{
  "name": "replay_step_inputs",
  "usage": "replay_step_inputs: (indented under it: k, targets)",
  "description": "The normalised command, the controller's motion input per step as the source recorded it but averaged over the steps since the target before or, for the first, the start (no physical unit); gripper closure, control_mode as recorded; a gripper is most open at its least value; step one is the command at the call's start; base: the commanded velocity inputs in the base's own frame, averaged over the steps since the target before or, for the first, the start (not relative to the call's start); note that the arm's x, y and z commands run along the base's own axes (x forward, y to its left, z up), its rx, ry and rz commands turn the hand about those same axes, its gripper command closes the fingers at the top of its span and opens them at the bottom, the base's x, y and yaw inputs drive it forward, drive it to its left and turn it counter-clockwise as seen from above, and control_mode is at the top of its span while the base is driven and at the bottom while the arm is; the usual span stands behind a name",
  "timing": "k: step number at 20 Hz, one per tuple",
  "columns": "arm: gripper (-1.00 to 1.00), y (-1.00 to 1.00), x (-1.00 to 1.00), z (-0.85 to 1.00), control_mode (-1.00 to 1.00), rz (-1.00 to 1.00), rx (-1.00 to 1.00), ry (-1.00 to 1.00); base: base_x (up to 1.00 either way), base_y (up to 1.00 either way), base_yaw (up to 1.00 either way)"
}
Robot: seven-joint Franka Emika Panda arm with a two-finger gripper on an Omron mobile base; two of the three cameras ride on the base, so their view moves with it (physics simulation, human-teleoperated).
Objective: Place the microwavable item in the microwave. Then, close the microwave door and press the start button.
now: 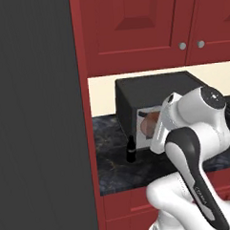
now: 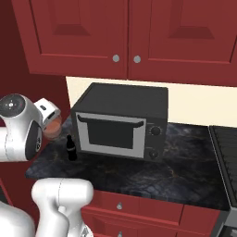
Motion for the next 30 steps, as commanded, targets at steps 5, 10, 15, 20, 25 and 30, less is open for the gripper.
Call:
replay_step_inputs:
  k: [5,10,15,20,25,30]
  targets:
    - [1.0,0.0,-0.09,0.0,1.0,0.0,0.0,0.0,-0.39,-0.03,-0.01]
    - [1.0,0.0,0.0,0.0,1.0,0.0,0.0,0.0,-1.0,-0.02,-0.02]
    - [1.0,0.0,0.0,0.0,1.0,0.0,0.0,0.0,-1.0,0.02,0.0]
    - [1.0,0.0,0.0,0.0,1.0,0.0,0.0,0.0,-0.95,0.47,0.02]
    - [1.0,0.0,0.0,0.0,1.0,0.0,0.0,0.0,-0.45,0.99,0.13]
    - [1.0,0.0,0.0,0.0,1.0,0.0,0.0,0.0,-0.06,1.0,0.1]
